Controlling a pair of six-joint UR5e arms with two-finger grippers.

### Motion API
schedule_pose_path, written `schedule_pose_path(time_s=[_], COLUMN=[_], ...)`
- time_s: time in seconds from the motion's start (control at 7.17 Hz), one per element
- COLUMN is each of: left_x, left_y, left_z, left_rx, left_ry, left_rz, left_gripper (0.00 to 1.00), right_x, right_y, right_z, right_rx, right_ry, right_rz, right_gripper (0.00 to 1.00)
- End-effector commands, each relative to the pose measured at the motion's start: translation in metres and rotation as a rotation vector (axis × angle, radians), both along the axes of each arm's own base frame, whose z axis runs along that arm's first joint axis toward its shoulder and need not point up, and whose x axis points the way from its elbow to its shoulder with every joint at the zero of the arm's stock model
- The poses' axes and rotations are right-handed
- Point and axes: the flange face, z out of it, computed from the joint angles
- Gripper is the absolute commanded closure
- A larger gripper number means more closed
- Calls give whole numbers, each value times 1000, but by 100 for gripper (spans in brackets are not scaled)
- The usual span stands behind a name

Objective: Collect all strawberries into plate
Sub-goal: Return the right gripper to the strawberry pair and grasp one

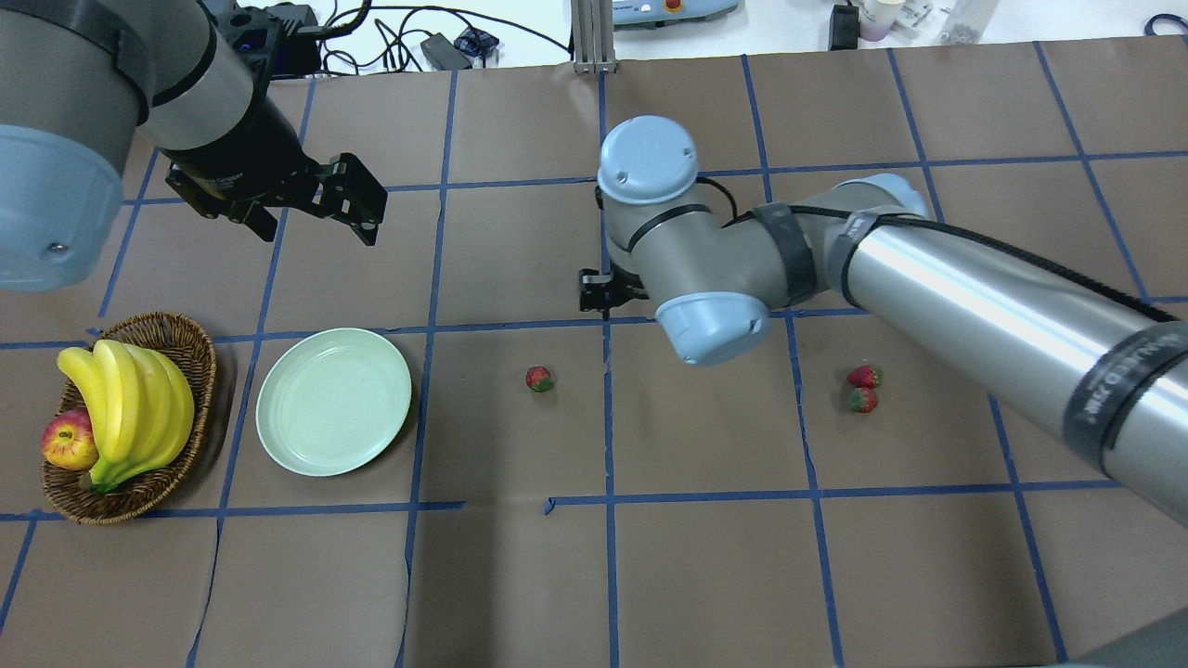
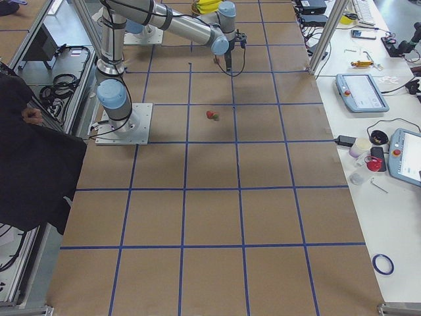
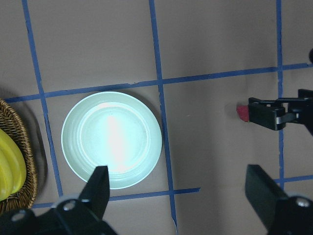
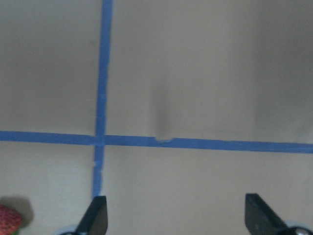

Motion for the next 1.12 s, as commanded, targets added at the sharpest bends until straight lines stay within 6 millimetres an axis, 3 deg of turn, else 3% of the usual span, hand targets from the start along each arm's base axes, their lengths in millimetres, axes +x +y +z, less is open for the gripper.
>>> schedule_pose_path(time_s=[0.0,0.28,0.42,0.84,0.98], left_x=[0,0,0,0,0], left_y=[0,0,0,3,4], left_z=[-1,-1,-1,-9,-8], left_rx=[2,2,2,11,9], left_ry=[2,0,2,-1,-1], left_rz=[0,0,0,0,0], left_gripper=[0,0,0,0,0], right_x=[-110,-194,-226,-226,-227], right_y=[-20,-21,-11,33,36], right_z=[2,3,-15,-71,-74], right_rx=[78,98,143,223,231], right_ry=[29,61,57,35,35], right_rz=[2,-117,-156,-177,-175], right_gripper=[0,0,0,0,0])
